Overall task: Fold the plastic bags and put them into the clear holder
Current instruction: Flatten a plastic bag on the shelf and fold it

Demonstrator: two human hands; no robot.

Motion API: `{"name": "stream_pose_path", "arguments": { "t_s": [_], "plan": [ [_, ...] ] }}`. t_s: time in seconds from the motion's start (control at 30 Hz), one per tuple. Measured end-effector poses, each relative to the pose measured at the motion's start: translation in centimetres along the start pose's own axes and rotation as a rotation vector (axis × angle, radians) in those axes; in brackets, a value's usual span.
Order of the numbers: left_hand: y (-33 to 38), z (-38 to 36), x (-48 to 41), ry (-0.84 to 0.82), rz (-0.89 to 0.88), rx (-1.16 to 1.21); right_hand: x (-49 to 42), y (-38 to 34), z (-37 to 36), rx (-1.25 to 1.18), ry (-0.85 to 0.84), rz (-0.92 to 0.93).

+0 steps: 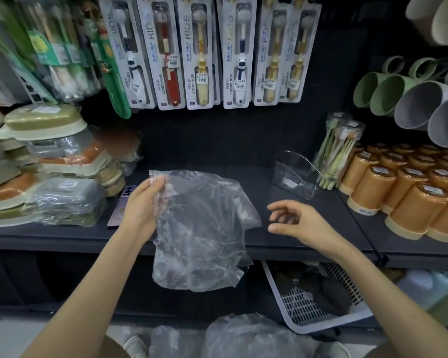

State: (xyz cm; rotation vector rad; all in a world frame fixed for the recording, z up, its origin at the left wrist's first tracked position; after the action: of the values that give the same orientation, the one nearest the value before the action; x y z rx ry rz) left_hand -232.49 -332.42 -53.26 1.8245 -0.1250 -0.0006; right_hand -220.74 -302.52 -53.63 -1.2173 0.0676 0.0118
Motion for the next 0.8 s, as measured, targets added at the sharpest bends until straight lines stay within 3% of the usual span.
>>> {"name": "stream_pose_path", "arguments": {
  "t_s": [0.17,0.33,0.5,0.67,0.8],
  "plan": [
    [-0.1,-0.1,-0.4,-0.009,-0.007,0.010,-2.4,1.7,-3.2,0.141,0.051,0.055],
    [-0.1,0.4,-0.8,-0.036,0.022,0.006,-5.7,3.4,-6.3,0.090,0.043,-0.011],
    [0.3,1.6,-1.0,-0.095,-0.001,-0.017,-7.1,3.6,-6.0,-0.314,0.221,-0.041],
    [0.5,2.1,-1.2,-0.119,-0.020,-0.041,-9.0,3.1,-6.7,-0.068,0.071,-0.011],
    [0.7,3.4,-2.5,-0.029,-0.004,0.020,-8.5,3.7,-4.8,-0.148,0.004,-0.013]
  ]
}}
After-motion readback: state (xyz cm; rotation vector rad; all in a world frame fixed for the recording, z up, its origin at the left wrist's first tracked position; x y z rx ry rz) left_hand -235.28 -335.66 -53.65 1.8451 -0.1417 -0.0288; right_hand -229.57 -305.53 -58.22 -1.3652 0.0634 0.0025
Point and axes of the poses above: each hand's wrist, its own x-axis away from the middle knuckle, its own z-axis out of the back of the hand, y = z × x, the point moved 1 cm from there along -x, towards the middle knuckle, and after that the axes turned 5 degrees about -x, right-handed, at the moved point
